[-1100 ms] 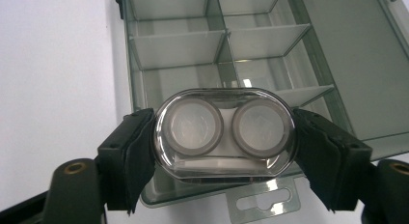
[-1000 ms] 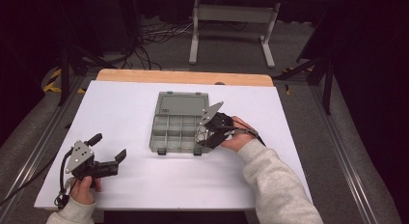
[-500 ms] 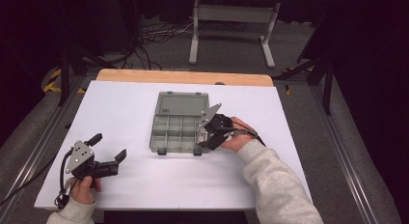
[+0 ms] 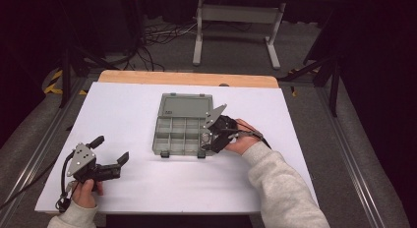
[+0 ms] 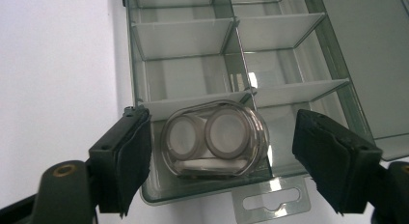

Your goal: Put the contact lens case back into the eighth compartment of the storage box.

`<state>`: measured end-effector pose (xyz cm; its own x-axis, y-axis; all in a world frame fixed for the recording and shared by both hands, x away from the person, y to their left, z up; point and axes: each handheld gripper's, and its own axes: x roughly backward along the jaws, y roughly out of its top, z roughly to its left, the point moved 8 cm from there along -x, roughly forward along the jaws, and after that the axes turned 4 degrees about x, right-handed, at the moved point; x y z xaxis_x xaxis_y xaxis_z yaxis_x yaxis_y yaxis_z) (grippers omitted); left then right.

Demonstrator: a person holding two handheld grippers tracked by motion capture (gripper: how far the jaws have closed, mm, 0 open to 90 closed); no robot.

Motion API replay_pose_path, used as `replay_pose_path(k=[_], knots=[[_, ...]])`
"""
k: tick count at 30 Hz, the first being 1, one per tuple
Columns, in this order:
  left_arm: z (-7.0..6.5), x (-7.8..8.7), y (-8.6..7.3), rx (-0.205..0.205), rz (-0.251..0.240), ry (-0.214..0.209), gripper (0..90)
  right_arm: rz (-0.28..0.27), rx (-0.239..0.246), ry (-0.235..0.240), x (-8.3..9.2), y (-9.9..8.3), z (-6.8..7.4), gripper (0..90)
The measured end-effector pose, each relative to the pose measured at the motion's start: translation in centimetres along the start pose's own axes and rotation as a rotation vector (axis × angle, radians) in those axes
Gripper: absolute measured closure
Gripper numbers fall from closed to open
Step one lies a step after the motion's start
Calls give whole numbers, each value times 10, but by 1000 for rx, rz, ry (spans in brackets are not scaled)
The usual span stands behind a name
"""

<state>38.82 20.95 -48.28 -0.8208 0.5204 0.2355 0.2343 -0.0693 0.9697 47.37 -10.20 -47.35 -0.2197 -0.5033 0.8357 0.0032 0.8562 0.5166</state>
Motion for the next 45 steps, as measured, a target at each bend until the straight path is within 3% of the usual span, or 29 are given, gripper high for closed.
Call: replay_pose_path(k=[12,29,45], knots=[[0,0,0,3,-2,0,2,-42,-27,-9,8,5,-1,202],[0,0,0,3,-2,2,2,-202,-75,-65,40,28,0,37],[0,0,0,3,-2,2,2,-238,-56,-81,54,38,11,24]])
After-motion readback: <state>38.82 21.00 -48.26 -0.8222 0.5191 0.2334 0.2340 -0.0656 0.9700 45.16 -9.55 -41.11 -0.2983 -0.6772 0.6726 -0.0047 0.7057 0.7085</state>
